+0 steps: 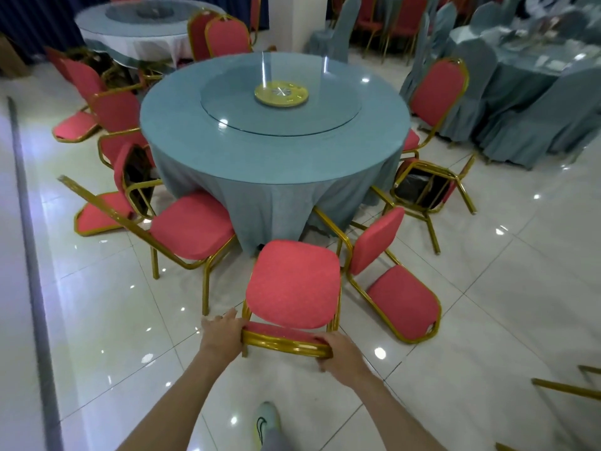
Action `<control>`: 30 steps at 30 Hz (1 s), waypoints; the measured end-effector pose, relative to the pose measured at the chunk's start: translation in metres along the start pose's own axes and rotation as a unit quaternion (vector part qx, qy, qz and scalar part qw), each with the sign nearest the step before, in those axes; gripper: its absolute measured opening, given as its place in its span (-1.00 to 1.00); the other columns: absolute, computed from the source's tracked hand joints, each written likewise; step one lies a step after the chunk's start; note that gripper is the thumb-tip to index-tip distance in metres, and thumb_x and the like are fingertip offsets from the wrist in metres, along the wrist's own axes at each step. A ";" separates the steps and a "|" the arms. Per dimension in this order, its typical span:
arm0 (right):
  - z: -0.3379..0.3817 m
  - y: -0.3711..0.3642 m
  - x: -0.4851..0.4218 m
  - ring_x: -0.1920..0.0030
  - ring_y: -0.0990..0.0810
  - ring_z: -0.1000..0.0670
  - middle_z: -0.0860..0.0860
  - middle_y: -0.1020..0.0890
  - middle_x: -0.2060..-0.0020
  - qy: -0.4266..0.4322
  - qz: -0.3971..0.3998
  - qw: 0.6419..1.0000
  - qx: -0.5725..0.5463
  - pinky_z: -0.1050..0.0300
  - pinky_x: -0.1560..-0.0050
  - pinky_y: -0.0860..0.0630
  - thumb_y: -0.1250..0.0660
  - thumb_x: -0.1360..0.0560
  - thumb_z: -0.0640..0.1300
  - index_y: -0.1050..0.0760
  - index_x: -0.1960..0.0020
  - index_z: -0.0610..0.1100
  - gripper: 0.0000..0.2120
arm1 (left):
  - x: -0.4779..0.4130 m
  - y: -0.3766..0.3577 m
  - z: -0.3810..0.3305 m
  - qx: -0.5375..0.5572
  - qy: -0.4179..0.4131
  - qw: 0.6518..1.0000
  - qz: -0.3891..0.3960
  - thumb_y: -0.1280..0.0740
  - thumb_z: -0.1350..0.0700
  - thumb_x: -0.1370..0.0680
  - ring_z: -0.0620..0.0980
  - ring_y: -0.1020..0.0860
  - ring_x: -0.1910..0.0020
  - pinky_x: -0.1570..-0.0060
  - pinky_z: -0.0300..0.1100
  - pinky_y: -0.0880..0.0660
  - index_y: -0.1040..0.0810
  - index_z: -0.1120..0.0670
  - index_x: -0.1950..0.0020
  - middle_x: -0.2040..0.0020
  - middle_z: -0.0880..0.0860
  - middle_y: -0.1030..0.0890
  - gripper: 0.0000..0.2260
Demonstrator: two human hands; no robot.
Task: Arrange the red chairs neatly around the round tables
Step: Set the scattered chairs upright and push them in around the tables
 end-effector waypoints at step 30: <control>-0.050 0.153 -0.038 -0.13 -0.64 0.17 0.09 -0.67 -0.16 -0.082 0.056 0.963 -0.251 0.35 -0.03 -0.51 -0.53 -0.45 0.12 -0.59 -0.25 0.14 -0.61 | -0.114 0.118 -0.122 0.446 -0.099 0.881 0.125 -0.32 0.21 -0.65 -0.11 -0.59 -0.21 0.00 -0.47 -0.48 -0.61 0.01 -0.26 -0.19 -0.04 -0.65 -0.78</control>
Point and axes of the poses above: each hand's wrist, its own x-axis away from the middle knuckle, its own y-axis out of the back of the hand, z = x × y, the point moved 8 cm from there along -x, towards the middle knuckle
